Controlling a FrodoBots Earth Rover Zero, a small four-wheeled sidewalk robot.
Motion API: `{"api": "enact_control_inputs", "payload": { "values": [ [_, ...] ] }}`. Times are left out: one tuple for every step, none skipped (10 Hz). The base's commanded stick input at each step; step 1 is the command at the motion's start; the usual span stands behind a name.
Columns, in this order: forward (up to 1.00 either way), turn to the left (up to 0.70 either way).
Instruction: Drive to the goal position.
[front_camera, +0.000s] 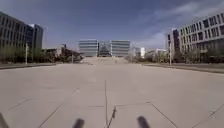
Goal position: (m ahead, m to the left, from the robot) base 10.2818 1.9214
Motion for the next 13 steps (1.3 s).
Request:
{"api": "enact_control_inputs", "payload": {
  "values": [
    [0.70, 0.00],
    [0.70, 0.00],
    [0.70, 0.00],
    [0.70, 0.00],
    [0.70, 0.00],
    [0.70, 0.00],
    [0.70, 0.00],
    [0.70, 0.00],
    [0.70, 0.00],
    [0.70, 0.00],
    [0.70, 0.01],
    [0.70, 0.13],
    [0.70, 0.26]
  ]
}}
